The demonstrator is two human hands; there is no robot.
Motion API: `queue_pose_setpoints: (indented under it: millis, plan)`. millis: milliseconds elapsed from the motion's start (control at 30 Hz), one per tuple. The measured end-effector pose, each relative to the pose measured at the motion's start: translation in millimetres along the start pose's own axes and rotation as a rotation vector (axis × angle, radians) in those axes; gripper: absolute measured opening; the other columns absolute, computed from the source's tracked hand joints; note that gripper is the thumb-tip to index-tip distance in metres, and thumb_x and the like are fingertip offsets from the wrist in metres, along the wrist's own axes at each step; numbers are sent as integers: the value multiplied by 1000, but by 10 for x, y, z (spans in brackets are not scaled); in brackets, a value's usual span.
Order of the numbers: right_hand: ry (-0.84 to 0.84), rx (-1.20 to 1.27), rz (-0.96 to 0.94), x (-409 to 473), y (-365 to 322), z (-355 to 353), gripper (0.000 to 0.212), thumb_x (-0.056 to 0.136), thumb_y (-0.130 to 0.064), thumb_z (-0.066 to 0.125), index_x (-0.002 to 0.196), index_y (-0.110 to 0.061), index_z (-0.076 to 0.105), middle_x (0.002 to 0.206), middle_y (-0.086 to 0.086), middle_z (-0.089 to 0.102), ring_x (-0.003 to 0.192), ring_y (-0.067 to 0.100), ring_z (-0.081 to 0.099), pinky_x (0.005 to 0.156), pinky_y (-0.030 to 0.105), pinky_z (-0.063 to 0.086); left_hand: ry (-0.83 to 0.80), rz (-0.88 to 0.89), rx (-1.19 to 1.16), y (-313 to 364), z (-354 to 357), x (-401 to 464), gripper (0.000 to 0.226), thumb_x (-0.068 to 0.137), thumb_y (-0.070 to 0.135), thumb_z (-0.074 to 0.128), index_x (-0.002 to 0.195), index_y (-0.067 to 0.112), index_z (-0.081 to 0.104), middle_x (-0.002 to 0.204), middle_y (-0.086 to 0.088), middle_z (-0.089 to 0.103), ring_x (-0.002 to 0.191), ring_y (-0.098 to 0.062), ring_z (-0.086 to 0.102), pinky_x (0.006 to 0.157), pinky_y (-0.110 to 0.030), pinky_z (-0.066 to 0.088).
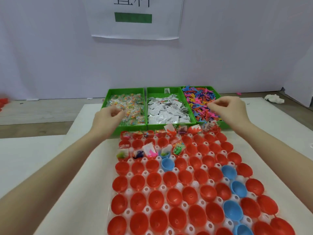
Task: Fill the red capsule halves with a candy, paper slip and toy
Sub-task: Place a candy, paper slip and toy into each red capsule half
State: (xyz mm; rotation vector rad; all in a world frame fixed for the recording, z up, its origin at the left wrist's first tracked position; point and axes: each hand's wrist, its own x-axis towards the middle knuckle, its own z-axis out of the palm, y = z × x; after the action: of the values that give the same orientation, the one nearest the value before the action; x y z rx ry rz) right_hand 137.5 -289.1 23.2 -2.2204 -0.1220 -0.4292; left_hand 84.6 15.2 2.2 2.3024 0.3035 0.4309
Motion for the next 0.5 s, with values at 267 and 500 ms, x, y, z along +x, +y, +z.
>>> queue_pose_setpoints:
  millis: [267, 500]
  plan:
    - [-398, -486, 66, 429, 433, 129, 47, 81, -23, 69, 125, -10, 57, 125, 11, 59, 112, 24, 54, 91, 32, 40, -277, 36, 342, -138, 178, 207, 44, 93, 42, 48, 126, 15, 57, 131, -6, 56, 118, -24, 51, 92, -32, 40]
    - [-162, -425, 10, 426, 402, 86, 28, 64, -26, 83, 72, -9, 62, 81, 7, 64, 78, 20, 55, 65, 29, 39, -137, -34, 175, -124, 221, 259, 40, 77, 15, 74, 114, 4, 63, 99, -12, 65, 84, -18, 53, 76, -28, 42]
